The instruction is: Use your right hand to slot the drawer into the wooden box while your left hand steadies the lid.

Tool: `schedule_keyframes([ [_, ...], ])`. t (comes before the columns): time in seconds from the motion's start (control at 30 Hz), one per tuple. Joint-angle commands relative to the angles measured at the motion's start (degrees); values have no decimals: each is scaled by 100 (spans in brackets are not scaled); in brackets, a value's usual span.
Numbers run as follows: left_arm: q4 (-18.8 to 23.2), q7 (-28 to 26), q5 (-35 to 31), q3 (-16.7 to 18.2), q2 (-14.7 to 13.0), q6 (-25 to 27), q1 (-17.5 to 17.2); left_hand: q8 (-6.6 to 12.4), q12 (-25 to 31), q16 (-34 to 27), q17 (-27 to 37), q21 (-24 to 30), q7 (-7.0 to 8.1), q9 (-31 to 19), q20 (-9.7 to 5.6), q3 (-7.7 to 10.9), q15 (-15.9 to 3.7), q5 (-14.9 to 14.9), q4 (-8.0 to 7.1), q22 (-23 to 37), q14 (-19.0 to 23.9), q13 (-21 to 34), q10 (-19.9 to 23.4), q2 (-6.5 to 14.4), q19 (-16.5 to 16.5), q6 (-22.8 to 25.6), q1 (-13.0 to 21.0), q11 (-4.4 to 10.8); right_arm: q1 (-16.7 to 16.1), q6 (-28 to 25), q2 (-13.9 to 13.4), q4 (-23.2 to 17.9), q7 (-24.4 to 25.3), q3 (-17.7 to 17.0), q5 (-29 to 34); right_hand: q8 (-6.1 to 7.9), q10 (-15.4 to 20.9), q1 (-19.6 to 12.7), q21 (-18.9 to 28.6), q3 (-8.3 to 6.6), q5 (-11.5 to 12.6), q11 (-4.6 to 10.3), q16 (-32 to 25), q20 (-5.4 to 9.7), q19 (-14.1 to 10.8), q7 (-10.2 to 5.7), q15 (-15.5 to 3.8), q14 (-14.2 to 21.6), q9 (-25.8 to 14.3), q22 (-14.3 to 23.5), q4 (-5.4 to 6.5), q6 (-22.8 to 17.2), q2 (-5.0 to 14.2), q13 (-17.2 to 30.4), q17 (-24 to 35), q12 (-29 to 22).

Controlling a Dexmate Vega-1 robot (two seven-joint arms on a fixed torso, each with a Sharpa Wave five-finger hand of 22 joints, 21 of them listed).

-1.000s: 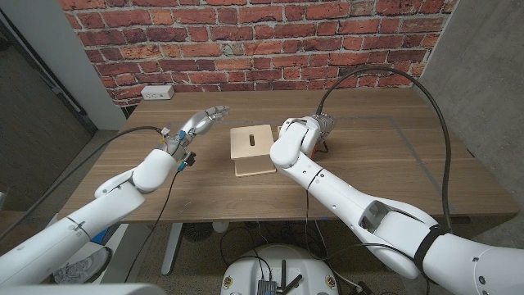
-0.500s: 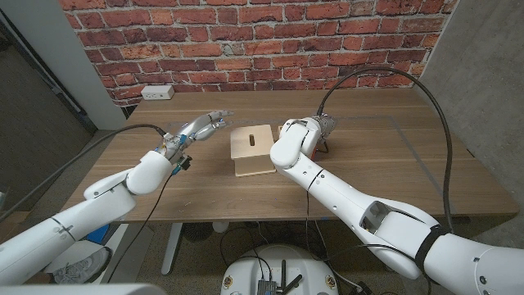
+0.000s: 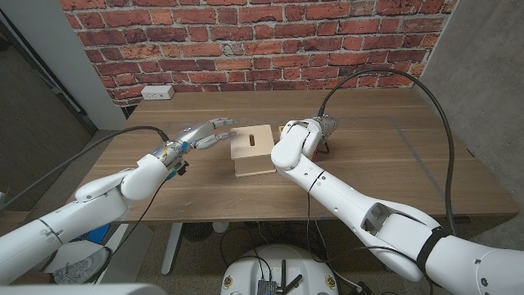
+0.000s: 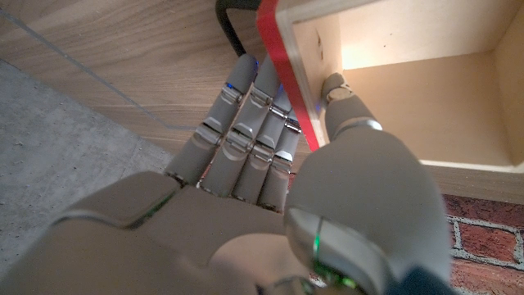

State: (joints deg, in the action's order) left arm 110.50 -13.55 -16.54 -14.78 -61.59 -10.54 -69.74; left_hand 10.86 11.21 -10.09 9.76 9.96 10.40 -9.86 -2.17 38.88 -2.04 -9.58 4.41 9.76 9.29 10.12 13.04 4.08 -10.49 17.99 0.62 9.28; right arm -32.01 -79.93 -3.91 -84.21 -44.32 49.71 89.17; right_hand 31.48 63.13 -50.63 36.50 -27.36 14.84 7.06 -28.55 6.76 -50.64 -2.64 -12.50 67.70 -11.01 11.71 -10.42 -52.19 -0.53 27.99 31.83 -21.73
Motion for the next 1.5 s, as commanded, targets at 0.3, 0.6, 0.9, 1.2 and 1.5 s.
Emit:
schedule_keyframes([
  [0.3, -78, 183, -835, -47, -356, -279, 52, -39, -31, -6, -1, 5, 216, -20, -806, -19, -1053, -18, -184, 10, 84, -12, 126, 158, 494, -4, -78, 183, -118, -5, -30, -177, -91, -49, 151, 24, 439, -362, 73, -103, 34, 368, 36, 509, 20, -132, -61, 54, -67, 15, 64, -496, 408, 43, 34, 43],
  [0.6, -62, 298, -1093, -133, -427, -276, 96, -50, -35, -3, -6, 27, 114, -20, -808, -42, -1051, -18, -254, 8, 98, -15, 175, 132, 649, -75, -83, 194, -181, -5, -40, -263, -118, -68, 223, 16, 454, -361, 96, -105, 37, 368, 50, 511, 31, -130, -64, 54, -67, 12, 62, -494, 405, 52, 44, 54],
  [0.9, -189, 237, -1251, -290, -324, -425, 251, -3, -52, 5, -13, 48, -127, -16, -803, -51, -1054, -19, -288, 6, 101, -16, 194, 102, 729, -7, -68, 35, -257, 40, -22, -342, -115, -120, 317, 7, 460, -356, 135, -110, 42, 365, 69, 513, 50, -131, -63, 65, -69, 8, 66, -502, 414, 61, 62, 83],
  [1.2, -266, 131, -1340, -385, -199, -492, 360, 139, -67, 17, -20, 73, -367, -23, -838, -62, -1048, -20, -319, 3, 41, -6, 106, 69, 768, 576, -61, -206, -328, 137, 6, -398, -57, -228, 333, -1, 462, -352, 166, -109, 44, 366, 81, 515, 65, -137, -64, 74, -70, 6, 64, -503, 409, 84, 79, 99],
  [1.5, -271, 150, -1349, -406, -188, -478, 389, 176, -19, -6, -22, 92, -437, -16, -837, -51, -1036, -22, -323, 1, 101, -5, 215, 72, 736, 897, -49, -165, -328, 197, 3, -396, -2, -265, 272, -8, 471, -355, 197, -114, 47, 372, 97, 517, 81, -134, -65, 78, -71, 4, 61, -511, 411, 97, 94, 118],
])
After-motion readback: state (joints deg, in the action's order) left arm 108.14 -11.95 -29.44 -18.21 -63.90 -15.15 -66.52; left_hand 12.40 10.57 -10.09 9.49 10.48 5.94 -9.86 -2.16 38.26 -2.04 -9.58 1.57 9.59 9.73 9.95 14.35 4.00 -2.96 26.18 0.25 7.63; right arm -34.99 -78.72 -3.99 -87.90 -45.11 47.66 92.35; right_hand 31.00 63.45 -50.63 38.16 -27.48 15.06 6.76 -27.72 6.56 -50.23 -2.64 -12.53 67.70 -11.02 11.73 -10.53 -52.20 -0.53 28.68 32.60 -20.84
